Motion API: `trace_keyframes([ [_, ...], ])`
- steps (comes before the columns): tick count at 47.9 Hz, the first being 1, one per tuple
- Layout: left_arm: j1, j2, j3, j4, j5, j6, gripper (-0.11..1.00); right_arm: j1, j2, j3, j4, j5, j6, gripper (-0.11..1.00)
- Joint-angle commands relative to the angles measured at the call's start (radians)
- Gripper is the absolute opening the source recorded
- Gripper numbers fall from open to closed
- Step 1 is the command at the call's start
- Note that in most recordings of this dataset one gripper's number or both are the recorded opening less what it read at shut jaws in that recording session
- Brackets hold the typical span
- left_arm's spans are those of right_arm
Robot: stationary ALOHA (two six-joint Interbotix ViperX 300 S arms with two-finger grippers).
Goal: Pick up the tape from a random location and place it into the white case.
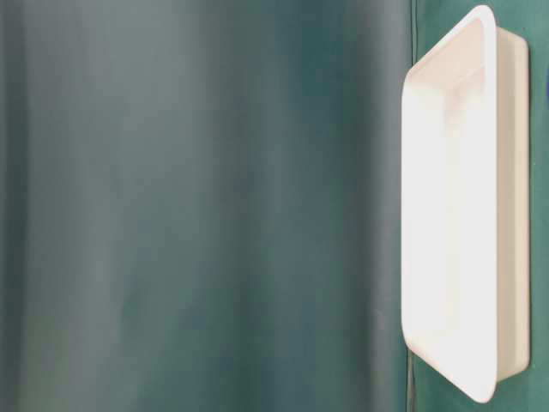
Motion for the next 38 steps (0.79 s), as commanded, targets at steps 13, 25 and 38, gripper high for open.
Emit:
trace_keyframes([
  [13,0.003,0.006,-0.028,0.002,-0.005,0.0,1.0,-0.002,0.003,-0.048,0.005,0.031,0.003,0.92],
  [25,0.003,0.006,-0.028,0.0,-0.005,-0.003,0.99,-0.003,0.003,-0.049,0.005,0.032,0.002,0.91],
  [38,-0.009,0.008,-0.029,0.0,-0.003,-0.017,0.99,-0.011,0.003,-0.048,0.005,0.032,0.002,0.91],
])
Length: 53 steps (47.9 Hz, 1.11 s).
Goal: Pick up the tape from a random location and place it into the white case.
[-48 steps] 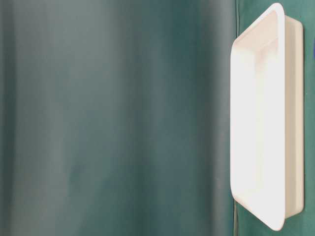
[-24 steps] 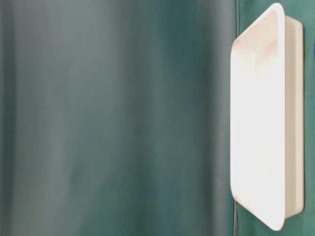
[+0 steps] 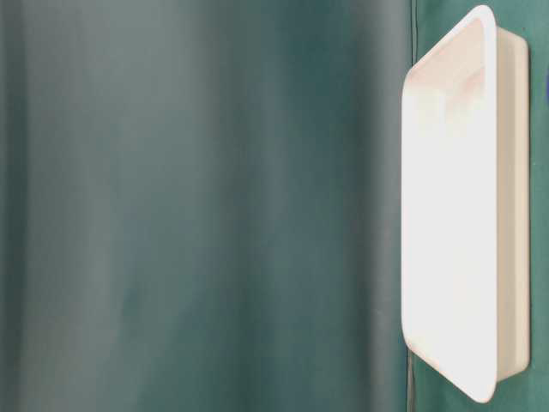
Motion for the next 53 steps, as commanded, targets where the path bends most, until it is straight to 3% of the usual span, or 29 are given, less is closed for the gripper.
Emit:
trace_keyframes([
  [1,-0.014,0.008,-0.029,0.0,-0.005,-0.005,0.99,-0.002,0.006,-0.028,0.003,-0.003,0.0,0.91],
  [21,-0.153,0.008,-0.031,0.0,0.0,-0.005,0.99,-0.003,0.005,-0.026,0.003,-0.002,0.0,0.91],
  [36,-0.16,0.032,-0.038,0.0,-0.009,-0.005,0.99,-0.003,0.006,-0.026,0.003,-0.002,0.0,0.91],
  [53,-0.163,0.236,-0.149,0.0,-0.049,-0.003,0.99,-0.002,0.009,-0.026,0.003,-0.005,0.0,0.91],
])
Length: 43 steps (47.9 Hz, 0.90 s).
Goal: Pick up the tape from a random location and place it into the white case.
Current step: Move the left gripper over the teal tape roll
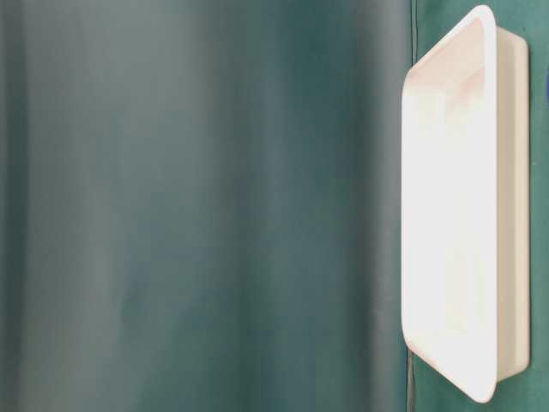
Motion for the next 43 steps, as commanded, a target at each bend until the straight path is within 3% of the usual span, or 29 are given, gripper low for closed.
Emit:
trace_keyframes([
  [1,-0.005,0.061,-0.067,0.0,-0.014,0.002,0.99,0.0,0.008,-0.029,0.003,-0.006,0.0,0.91],
  [43,-0.006,0.505,-0.43,0.0,-0.067,0.008,0.99,-0.002,0.017,-0.025,0.003,-0.008,0.0,0.91],
])
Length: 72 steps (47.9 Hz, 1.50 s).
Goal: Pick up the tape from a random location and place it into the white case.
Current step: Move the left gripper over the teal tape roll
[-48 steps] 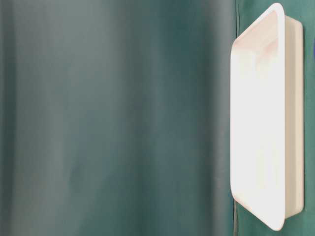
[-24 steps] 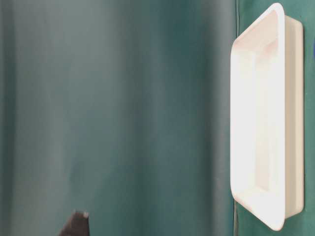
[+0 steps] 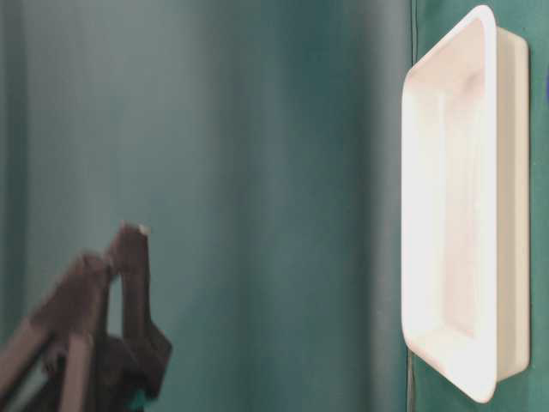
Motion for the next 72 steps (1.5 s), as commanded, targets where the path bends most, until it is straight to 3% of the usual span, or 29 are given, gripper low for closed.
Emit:
trace_keyframes([
  [1,-0.003,0.015,-0.058,0.0,-0.006,0.002,0.99,0.0,0.011,-0.025,0.003,-0.008,0.002,0.91],
  [20,0.0,0.052,-0.103,0.0,0.005,0.0,0.99,0.0,0.012,-0.026,0.003,-0.005,0.002,0.91],
  [28,0.0,0.066,-0.127,-0.005,0.084,-0.009,0.99,0.0,0.012,-0.028,0.003,-0.003,0.002,0.91],
  [60,-0.009,0.222,-0.425,-0.003,0.792,-0.064,0.99,0.0,0.012,-0.029,0.003,-0.003,0.002,0.91],
  [72,-0.018,0.267,-0.499,-0.002,0.931,-0.078,0.99,0.0,0.014,-0.029,0.003,0.009,0.002,0.91],
])
